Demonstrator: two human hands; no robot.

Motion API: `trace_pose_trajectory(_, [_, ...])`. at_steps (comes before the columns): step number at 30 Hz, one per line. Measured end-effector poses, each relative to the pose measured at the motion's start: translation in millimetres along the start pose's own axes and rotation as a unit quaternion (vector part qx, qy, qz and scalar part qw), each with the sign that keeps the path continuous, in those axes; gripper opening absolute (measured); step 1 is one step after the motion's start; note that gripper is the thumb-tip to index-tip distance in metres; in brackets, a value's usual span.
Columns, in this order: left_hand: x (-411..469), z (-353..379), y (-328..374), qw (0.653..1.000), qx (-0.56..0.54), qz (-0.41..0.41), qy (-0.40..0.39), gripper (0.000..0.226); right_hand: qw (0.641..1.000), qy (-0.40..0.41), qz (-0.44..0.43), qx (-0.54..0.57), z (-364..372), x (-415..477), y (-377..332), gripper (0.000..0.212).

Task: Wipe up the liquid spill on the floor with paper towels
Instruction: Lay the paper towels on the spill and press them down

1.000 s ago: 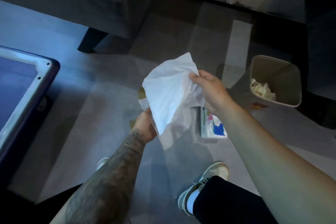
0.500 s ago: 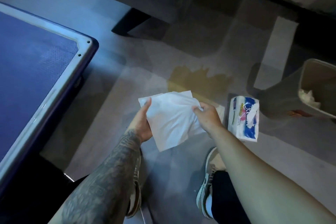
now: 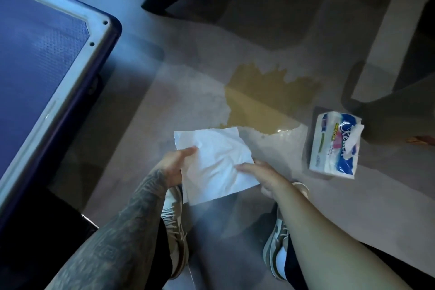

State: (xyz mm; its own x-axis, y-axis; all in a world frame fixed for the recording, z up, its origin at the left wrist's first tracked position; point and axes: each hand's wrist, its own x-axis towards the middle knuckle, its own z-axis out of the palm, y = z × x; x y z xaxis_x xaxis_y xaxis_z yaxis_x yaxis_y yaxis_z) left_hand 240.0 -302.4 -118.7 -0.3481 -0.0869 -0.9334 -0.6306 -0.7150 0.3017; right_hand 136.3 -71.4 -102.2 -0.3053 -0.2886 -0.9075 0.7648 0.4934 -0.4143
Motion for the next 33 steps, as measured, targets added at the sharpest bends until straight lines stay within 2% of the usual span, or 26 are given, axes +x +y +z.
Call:
trace_pose_trajectory(5, [19, 7, -2, 0.982, 0.111, 0.087, 0.126, 0.026, 0.974, 0.106, -0.046, -0.194, 0, 20, 16, 0.019])
trace_pose_trajectory(10, [47, 9, 7, 0.964, 0.150, 0.116, 0.188, 0.021, 0.954, 0.170, -0.091, -0.228, 5, 48, 10, 0.016])
trace_pose_trajectory(14, [75, 18, 23, 0.955, 0.171, 0.141, 0.197, 0.025, 0.952, 0.195, -0.095, -0.218, 5, 79, -1, 0.014])
trace_pose_trajectory(18, [84, 35, 40, 0.946, 0.193, 0.179, 0.192, 0.022, 0.942, 0.242, -0.124, -0.199, -2, 94, -11, 0.030])
trace_pose_trajectory(21, [94, 41, 45, 0.944, 0.196, 0.186, 0.191, 0.019, 0.936, 0.256, -0.139, -0.200, -11, 107, -18, 0.014])
trace_pose_trajectory(23, [100, 40, 45, 0.934, 0.222, 0.190, 0.205, 0.023, 0.936, 0.246, -0.129, -0.217, -16, 112, -22, 0.019])
trace_pose_trajectory(24, [101, 39, 44, 0.916, 0.267, 0.198, 0.223, 0.027, 0.931, 0.245, -0.122, -0.240, -17, 114, -23, 0.024])
trace_pose_trajectory(25, [103, 37, 42, 0.880, 0.342, 0.208, 0.257, 0.036, 0.919, 0.257, -0.122, -0.272, -18, 114, -24, 0.034])
trace_pose_trajectory(27, [101, 35, 34, 0.774, 0.494, 0.242, 0.314, 0.063, 0.873, 0.317, -0.166, -0.331, -17, 111, -24, 0.058])
trace_pose_trajectory(29, [99, 36, 25, 0.692, 0.593, 0.303, 0.279, 0.080, 0.819, 0.355, -0.259, -0.368, -13, 108, -24, 0.065])
trace_pose_trajectory(30, [98, 37, 22, 0.654, 0.638, 0.325, 0.244, 0.084, 0.801, 0.348, -0.291, -0.391, -10, 108, -25, 0.065])
trace_pose_trajectory(33, [103, 43, 15, 0.520, 0.768, 0.342, 0.149, 0.093, 0.766, 0.273, -0.299, -0.499, 6, 112, -24, 0.066])
